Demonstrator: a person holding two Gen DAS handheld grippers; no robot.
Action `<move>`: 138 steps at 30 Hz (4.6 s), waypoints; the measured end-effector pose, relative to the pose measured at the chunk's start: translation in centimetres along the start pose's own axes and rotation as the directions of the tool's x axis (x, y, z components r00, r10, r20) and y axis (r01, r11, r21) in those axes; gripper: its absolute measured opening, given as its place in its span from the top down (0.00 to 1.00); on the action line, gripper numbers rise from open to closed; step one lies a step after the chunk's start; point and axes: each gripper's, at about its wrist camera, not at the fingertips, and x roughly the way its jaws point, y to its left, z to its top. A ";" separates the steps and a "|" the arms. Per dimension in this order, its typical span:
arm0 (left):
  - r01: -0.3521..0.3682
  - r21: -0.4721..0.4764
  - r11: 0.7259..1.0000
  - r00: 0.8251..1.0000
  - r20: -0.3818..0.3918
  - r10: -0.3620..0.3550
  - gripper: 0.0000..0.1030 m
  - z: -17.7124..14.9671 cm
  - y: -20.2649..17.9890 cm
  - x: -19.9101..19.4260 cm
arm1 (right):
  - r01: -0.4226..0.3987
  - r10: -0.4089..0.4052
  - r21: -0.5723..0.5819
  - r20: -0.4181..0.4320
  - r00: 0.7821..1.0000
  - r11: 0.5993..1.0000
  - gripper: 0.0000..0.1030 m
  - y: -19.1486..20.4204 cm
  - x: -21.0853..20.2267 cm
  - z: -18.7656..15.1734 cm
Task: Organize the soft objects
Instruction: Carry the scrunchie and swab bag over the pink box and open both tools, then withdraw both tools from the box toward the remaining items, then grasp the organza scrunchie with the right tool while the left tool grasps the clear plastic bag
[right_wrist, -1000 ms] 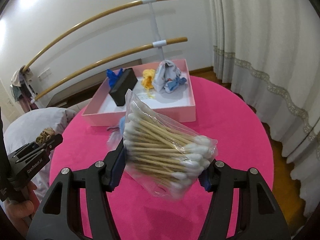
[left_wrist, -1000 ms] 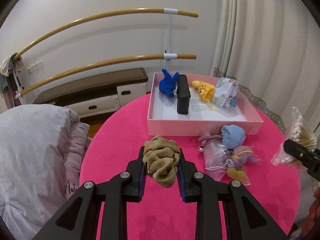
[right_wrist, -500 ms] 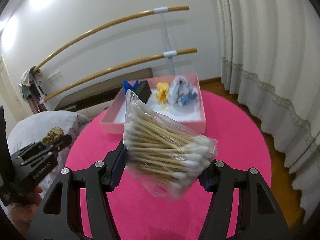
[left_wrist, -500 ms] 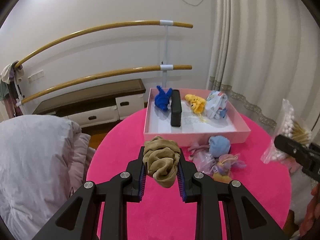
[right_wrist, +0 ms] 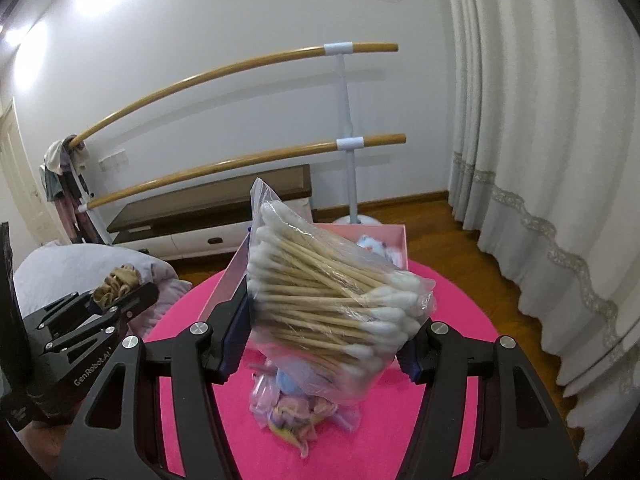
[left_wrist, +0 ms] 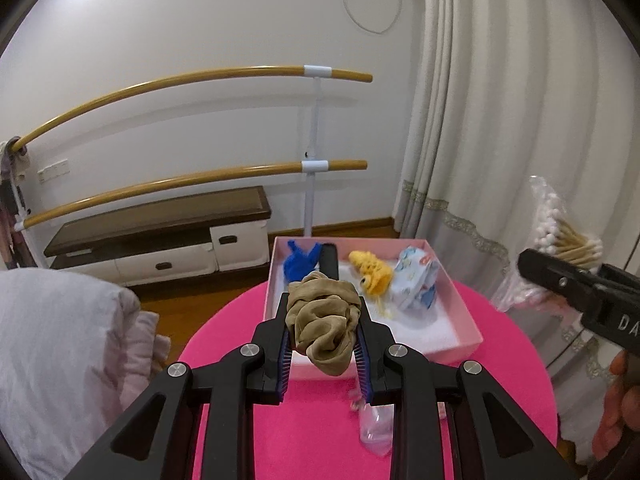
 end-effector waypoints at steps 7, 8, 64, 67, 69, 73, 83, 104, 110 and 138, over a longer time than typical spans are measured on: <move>0.022 0.004 1.000 0.999 -0.030 -0.022 0.77 3.4 0.3 4.0 | -0.010 0.011 0.002 -0.056 0.998 1.000 0.44 -0.1 3.6 2.3; 0.023 0.003 1.000 0.999 -0.037 -0.022 0.77 3.9 0.4 4.7 | -0.010 0.010 0.002 -0.070 0.998 1.000 0.44 -0.1 4.5 2.6; -0.158 -0.005 0.987 0.987 0.000 0.158 0.00 4.1 -0.3 9.4 | 0.017 -0.008 0.106 -0.087 0.996 0.994 0.00 -1.2 5.4 3.0; -0.155 0.002 0.988 0.988 0.023 0.155 0.00 2.3 -0.5 6.4 | 0.013 -0.008 0.109 -0.047 0.999 0.994 0.00 -1.2 2.7 2.2; -0.155 0.004 0.988 0.987 0.039 0.155 0.00 1.3 -0.8 4.4 | 0.007 -0.004 0.116 -0.028 1.000 0.993 0.00 -1.2 1.4 1.5; -0.146 0.001 0.989 0.987 0.064 0.145 0.00 -0.9 -1.4 0.8 | 0.001 -0.001 0.119 0.002 1.000 0.993 0.00 -1.2 -1.5 -0.7; -0.131 -0.016 0.991 0.989 0.072 0.132 0.00 -5.7 -1.9 -5.9 | 0.021 -0.029 0.146 0.047 0.998 0.989 0.00 -1.2 -6.8 -6.4; -0.134 -0.020 0.991 0.990 -0.038 0.133 0.00 -9.5 -2.0 -6.1 | 0.071 -0.067 0.125 -0.033 0.997 0.990 0.00 -0.4 -5.7 -12.4; -0.133 -0.022 0.991 0.987 -0.095 0.131 0.00 -9.8 -1.4 -2.6 | 0.070 -0.056 0.124 -0.112 0.992 0.990 0.00 -0.9 -1.9 -13.6; -0.117 -0.016 0.993 0.967 -0.229 0.110 0.00 -11.2 -0.3 10.1 | -0.058 0.099 0.160 -0.261 0.960 0.985 0.38 -0.6 9.2 -16.3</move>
